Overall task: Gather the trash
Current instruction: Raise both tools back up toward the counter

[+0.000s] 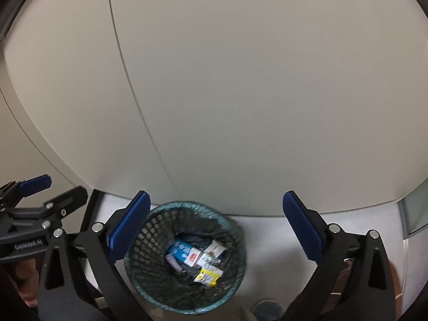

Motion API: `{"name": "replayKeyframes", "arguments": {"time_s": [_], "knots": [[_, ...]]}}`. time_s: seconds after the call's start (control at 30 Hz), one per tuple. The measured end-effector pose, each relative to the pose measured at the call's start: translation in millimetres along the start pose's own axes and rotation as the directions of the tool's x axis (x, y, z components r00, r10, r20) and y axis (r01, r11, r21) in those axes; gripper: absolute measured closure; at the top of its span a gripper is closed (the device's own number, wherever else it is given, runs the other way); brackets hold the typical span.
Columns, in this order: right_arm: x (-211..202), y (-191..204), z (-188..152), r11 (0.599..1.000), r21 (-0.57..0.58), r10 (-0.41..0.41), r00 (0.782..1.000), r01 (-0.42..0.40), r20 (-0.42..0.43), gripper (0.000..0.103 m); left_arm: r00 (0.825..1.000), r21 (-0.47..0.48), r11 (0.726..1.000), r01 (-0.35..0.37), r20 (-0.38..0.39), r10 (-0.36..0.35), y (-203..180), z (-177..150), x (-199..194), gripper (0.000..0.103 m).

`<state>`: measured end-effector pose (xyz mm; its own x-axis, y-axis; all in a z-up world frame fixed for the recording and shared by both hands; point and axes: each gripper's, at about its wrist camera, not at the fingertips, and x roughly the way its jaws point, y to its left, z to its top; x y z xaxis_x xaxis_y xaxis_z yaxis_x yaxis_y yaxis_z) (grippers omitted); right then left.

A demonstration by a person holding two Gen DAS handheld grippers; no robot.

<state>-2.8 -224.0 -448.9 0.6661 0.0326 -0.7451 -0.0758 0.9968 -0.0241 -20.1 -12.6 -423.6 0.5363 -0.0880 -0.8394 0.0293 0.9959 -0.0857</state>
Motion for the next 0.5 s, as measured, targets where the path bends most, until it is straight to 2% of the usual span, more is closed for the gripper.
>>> {"name": "replayKeyframes", "arguments": {"time_s": [0.13,0.33,0.4,0.5], "knots": [[-30,-7,16,1.000,-0.005,-0.021,0.999,0.021,0.039,0.008,1.000,-0.011,1.000,-0.005,0.020,0.006,-3,6,-18,0.006],[-68,-23,40,0.999,0.043,-0.011,0.997,0.008,0.080,0.008,0.998,-0.029,1.000,-0.010,0.056,0.011,0,24,-65,0.006],[-82,-27,49,0.998,0.059,-0.001,0.995,-0.005,0.100,0.008,0.996,-0.025,1.000,0.009,0.087,-0.007,-1,32,-86,0.006],[-107,-32,65,0.997,0.072,0.007,0.990,-0.017,0.139,0.008,0.991,-0.026,1.000,-0.002,0.137,0.005,-2,46,-119,0.006]]}}
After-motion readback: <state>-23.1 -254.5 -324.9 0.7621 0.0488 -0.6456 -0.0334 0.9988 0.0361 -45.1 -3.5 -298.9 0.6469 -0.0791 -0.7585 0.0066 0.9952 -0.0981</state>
